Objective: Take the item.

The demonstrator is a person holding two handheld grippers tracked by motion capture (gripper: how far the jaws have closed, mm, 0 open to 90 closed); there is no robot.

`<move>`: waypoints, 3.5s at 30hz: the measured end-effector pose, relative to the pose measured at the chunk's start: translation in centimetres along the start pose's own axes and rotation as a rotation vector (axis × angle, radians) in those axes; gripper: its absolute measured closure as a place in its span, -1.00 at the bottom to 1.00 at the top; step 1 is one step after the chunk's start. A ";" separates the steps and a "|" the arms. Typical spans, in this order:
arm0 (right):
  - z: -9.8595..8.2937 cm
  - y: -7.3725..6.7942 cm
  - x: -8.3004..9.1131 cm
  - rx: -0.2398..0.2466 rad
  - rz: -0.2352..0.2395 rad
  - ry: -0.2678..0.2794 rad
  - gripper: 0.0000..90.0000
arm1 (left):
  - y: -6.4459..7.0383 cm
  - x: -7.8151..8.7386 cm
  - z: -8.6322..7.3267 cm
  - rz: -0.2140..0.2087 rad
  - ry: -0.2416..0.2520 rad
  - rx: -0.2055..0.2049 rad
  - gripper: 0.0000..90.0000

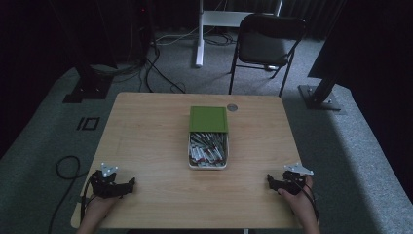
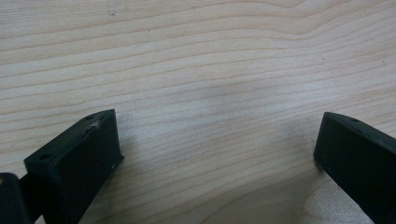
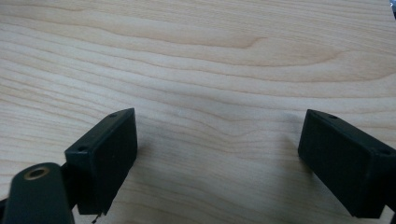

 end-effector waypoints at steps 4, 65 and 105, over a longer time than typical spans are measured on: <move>0.0 0.0 0.0 0.000 0.000 0.000 -0.74 | 0.0 0.0 0.0 0.000 0.000 0.000 -0.97; 9.7 -7.4 5.7 0.139 0.050 0.172 -0.65 | 0.0 0.0 0.0 -0.001 -0.002 0.000 -0.97; 12.0 -19.8 6.2 0.410 0.204 0.211 -0.30 | 0.0 0.0 0.0 -0.001 0.000 0.003 -0.97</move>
Point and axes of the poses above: each handheld gripper's, and its own axes: x roughly backward along the jaws, z roughly out of its top, y roughly to its right, the point moved 10 cm from there along -x, roughly forward along the jaws, and after that the axes turned 14 degrees about -y, right-handed, at the moved point
